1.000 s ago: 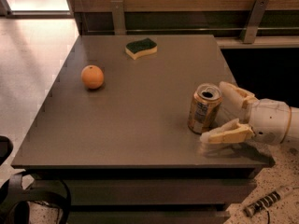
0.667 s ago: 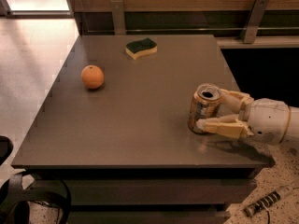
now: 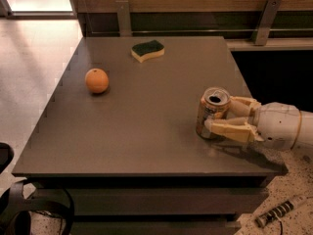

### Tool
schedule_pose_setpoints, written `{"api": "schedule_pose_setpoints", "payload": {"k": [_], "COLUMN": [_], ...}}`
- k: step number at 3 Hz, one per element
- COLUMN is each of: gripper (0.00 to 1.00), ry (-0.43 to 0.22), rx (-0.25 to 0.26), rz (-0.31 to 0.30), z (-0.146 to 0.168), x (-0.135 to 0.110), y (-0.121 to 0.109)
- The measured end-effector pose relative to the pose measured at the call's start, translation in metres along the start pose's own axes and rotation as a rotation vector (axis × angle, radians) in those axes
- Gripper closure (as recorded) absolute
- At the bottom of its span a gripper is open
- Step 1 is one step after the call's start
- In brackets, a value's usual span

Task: Knock orange can over

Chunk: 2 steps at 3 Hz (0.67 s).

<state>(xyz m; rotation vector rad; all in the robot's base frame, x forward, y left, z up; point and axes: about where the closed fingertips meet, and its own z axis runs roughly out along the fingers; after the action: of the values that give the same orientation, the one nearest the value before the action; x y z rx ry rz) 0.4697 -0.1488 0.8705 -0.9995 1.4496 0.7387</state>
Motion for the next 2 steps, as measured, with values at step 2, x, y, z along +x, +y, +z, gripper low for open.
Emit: {"api": "schedule_pose_setpoints", "payload": {"k": [2], "gripper": [1.0], "ry": [0.042], "rx": [-0.013], "rz": [-0.009], "z": [0.0022], "x": [-0.0073], "y": [-0.0042]}}
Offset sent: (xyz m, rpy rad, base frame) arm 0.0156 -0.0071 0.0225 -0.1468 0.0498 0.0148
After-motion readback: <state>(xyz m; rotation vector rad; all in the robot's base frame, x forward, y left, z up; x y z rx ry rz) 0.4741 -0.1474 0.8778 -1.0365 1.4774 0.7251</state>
